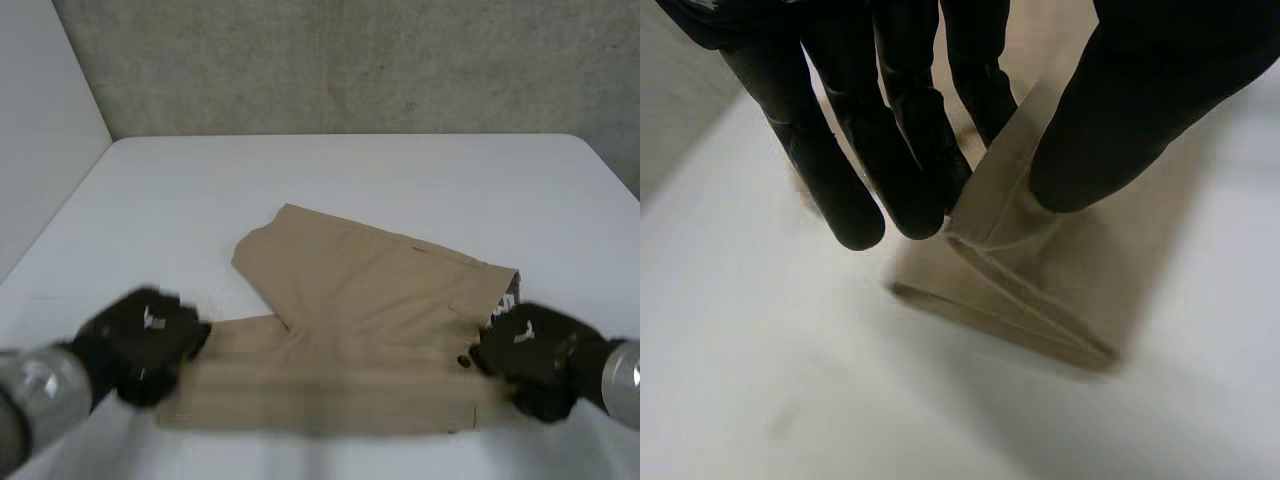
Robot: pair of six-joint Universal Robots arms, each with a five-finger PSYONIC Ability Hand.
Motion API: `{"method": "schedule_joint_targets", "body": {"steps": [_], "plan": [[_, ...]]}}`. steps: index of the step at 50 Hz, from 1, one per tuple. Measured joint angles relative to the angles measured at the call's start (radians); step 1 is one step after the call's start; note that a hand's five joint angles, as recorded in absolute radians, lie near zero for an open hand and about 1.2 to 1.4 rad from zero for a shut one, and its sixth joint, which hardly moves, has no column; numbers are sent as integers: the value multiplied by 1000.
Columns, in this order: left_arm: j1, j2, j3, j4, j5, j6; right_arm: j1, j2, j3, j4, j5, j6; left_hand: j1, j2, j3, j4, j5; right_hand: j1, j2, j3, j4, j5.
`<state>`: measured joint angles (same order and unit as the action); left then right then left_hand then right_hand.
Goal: Fold the shorts.
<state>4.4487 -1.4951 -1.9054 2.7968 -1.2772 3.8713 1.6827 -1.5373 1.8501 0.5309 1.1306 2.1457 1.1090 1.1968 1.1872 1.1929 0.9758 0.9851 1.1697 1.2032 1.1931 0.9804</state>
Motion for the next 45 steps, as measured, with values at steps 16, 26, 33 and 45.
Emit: {"method": "schedule_joint_targets", "body": {"steps": [16, 26, 33, 45], "plan": [[-198, -846, 900, 368, -256, -71, 109, 339, -325, -419, 366, 363, 0, 1, 0, 4, 0, 0, 0, 0, 0, 0], [-228, -1190, 1292, 486, -258, -23, 179, 515, -428, -631, 482, 355, 0, 1, 1, 4, 0, 0, 0, 0, 0, 0], [-230, -1332, 1441, 558, -224, -4, 198, 642, -498, -747, 539, 339, 0, 2, 0, 4, 0, 0, 0, 0, 0, 0], [-257, -1297, 1260, 934, -170, -11, 206, 609, -503, -936, 595, 324, -877, -931, -918, -934, -898, -782, -946, -995, -961, -911]]}}
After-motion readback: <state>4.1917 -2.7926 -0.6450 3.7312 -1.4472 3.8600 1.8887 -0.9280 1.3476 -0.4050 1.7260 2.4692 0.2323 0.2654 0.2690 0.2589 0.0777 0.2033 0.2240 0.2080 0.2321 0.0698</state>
